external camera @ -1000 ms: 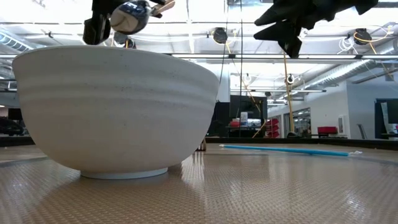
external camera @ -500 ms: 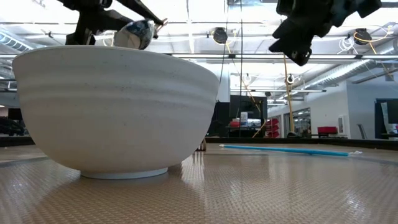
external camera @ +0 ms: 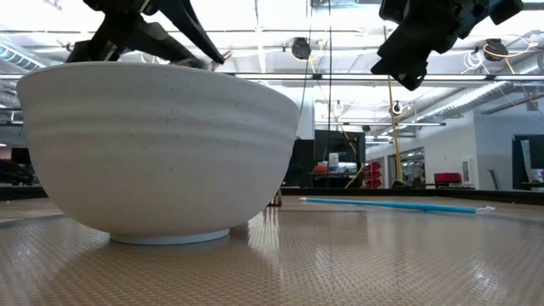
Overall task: Pick & Place Utensil
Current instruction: Put the yellow spoon into the white bowl on the mat
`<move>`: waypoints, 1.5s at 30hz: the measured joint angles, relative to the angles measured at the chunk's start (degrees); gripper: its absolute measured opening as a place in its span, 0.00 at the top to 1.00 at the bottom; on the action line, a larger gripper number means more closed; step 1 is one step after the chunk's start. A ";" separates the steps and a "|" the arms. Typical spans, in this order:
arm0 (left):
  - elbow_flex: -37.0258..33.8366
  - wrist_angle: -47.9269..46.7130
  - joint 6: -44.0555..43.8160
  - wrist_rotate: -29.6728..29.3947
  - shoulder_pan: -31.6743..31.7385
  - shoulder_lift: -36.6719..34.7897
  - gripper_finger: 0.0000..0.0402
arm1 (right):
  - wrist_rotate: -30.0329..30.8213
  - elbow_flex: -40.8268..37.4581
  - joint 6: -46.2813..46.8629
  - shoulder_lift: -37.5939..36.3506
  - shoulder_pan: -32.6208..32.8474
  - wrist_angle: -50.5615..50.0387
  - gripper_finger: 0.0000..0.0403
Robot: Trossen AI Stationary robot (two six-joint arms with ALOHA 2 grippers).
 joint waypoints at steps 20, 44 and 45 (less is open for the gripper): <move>10.60 -20.98 -12.17 4.36 -0.06 8.85 0.89 | 0.02 0.00 -0.37 0.00 0.00 -2.03 0.67; 10.58 -24.09 -12.18 9.01 1.68 8.83 0.83 | 0.15 0.00 -0.34 0.00 0.00 -2.01 0.67; 10.58 -24.09 -12.18 9.00 1.66 8.83 0.84 | 0.15 0.00 -0.34 0.00 0.00 -2.01 0.67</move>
